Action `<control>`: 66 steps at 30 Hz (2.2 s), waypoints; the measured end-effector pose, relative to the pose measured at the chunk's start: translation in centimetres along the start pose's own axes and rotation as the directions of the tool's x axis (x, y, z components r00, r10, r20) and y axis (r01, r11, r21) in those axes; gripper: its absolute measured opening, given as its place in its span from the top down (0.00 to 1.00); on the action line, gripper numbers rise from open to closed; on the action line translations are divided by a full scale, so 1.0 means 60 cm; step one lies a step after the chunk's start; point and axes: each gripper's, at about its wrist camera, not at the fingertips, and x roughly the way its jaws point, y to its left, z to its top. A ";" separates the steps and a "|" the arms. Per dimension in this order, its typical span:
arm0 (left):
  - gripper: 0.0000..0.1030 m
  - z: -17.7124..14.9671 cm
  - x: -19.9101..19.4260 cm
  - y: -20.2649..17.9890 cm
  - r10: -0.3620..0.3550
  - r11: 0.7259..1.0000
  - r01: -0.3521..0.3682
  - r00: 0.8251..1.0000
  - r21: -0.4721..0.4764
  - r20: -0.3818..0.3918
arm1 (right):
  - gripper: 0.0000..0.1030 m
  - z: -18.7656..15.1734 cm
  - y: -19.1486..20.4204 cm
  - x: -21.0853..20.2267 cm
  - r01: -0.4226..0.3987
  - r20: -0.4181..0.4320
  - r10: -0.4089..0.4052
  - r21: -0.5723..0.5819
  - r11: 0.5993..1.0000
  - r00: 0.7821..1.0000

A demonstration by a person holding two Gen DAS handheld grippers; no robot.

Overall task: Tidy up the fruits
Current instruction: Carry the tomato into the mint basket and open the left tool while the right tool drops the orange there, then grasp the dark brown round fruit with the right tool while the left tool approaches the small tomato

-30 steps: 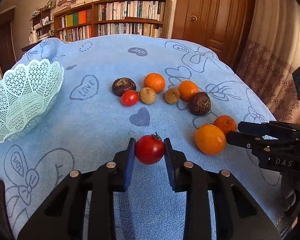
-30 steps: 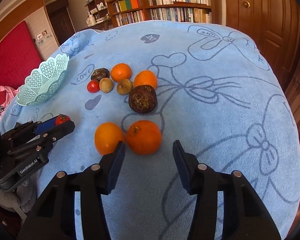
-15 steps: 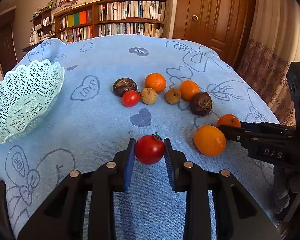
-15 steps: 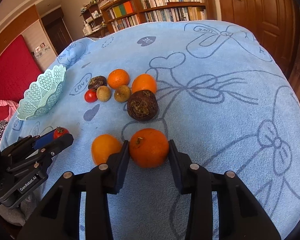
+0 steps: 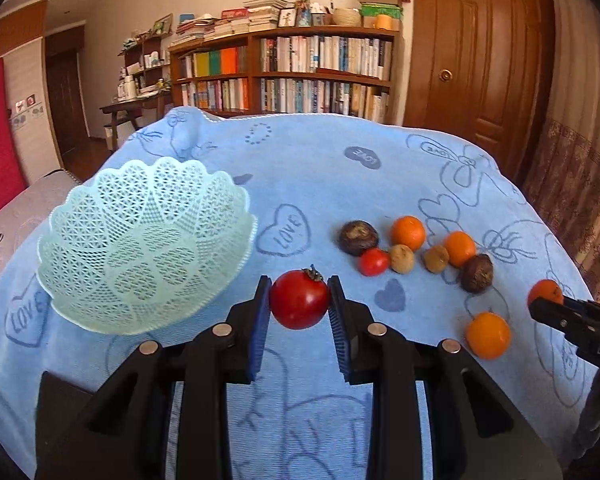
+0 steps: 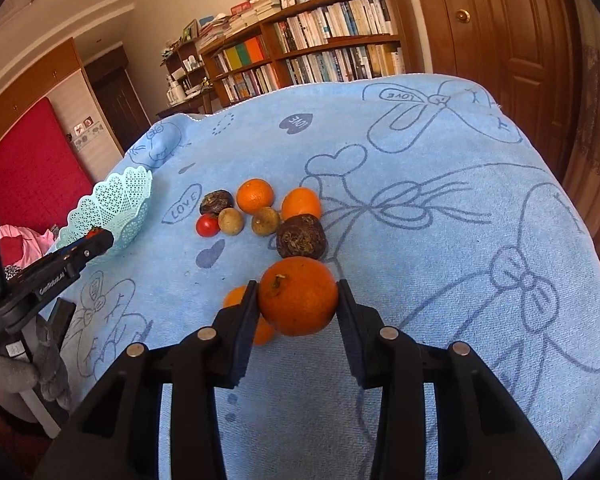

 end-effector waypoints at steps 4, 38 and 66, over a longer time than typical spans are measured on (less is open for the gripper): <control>0.72 0.019 0.012 0.059 0.100 0.993 -0.099 0.995 -0.062 0.006 | 0.62 0.007 0.024 0.001 -0.011 0.002 0.011 -0.022 1.000 1.000; 0.14 0.018 -0.061 0.197 0.380 0.866 -0.299 0.915 -0.401 0.137 | 0.55 0.143 0.343 0.212 -0.319 -0.157 0.287 -0.241 0.917 0.945; 0.04 0.005 -0.035 0.054 0.119 0.985 -0.104 0.987 -0.138 0.109 | 0.47 0.074 0.022 0.078 0.081 -0.046 -0.079 0.042 0.996 0.996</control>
